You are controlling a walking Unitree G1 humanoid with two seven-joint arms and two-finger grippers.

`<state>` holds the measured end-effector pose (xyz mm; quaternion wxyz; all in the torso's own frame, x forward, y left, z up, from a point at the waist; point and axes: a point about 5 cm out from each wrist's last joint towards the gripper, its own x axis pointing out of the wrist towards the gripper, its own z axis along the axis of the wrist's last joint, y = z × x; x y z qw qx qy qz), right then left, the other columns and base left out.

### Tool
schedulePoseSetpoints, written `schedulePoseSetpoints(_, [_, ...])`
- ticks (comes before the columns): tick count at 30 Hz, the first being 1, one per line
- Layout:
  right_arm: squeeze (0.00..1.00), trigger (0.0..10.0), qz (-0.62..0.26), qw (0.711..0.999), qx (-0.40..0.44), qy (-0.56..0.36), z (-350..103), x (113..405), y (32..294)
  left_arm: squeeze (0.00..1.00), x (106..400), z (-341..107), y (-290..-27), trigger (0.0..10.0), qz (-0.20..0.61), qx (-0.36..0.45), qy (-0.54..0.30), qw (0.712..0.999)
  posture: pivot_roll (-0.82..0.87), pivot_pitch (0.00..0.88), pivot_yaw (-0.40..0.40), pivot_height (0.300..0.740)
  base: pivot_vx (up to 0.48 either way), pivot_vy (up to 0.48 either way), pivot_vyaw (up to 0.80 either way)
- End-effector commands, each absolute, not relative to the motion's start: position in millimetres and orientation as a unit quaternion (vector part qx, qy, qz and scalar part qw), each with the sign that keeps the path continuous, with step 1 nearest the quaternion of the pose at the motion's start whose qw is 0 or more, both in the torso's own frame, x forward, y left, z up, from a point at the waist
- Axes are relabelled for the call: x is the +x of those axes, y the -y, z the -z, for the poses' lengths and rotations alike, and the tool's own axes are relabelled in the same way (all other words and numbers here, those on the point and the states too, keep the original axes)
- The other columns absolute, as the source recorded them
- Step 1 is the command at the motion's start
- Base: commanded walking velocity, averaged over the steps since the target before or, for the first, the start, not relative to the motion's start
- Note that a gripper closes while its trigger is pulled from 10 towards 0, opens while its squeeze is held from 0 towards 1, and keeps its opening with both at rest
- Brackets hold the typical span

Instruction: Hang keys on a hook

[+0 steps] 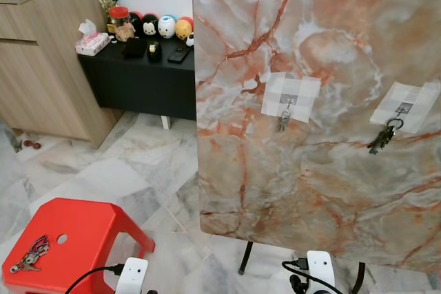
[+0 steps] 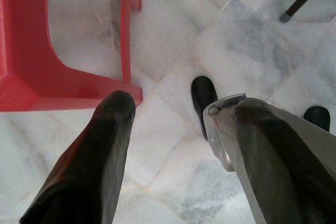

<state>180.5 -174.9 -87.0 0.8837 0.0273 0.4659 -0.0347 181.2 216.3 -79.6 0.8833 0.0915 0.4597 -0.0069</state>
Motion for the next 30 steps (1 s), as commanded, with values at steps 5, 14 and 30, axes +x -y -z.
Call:
schedulePoseSetpoints(5, [0.0,10.0,0.039,0.883,0.026,-0.468,87.9,178.0,177.9,0.0,173.2,83.4,-216.9,10.0,0.007,0.096,-0.471,0.877,0.06,0.0,-0.05,0.74,0.0,-0.314,0.0])
schedulePoseSetpoints(14, [0.0,10.0,0.037,0.882,0.024,-0.47,88.4,177.0,177.7,0.0,170.8,84.1,-218.8,10.0,-0.006,0.086,-0.473,0.877,0.07,0.0,-0.051,0.74,0.0,-0.14,0.0])
schedulePoseSetpoints(30, [0.0,10.0,0.034,0.885,0.016,-0.464,87.0,179.6,177.7,0.0,172.5,82.9,-221.0,10.0,-0.013,0.081,-0.472,0.878,0.07,0.0,-0.052,0.74,0.0,0.0,0.4])
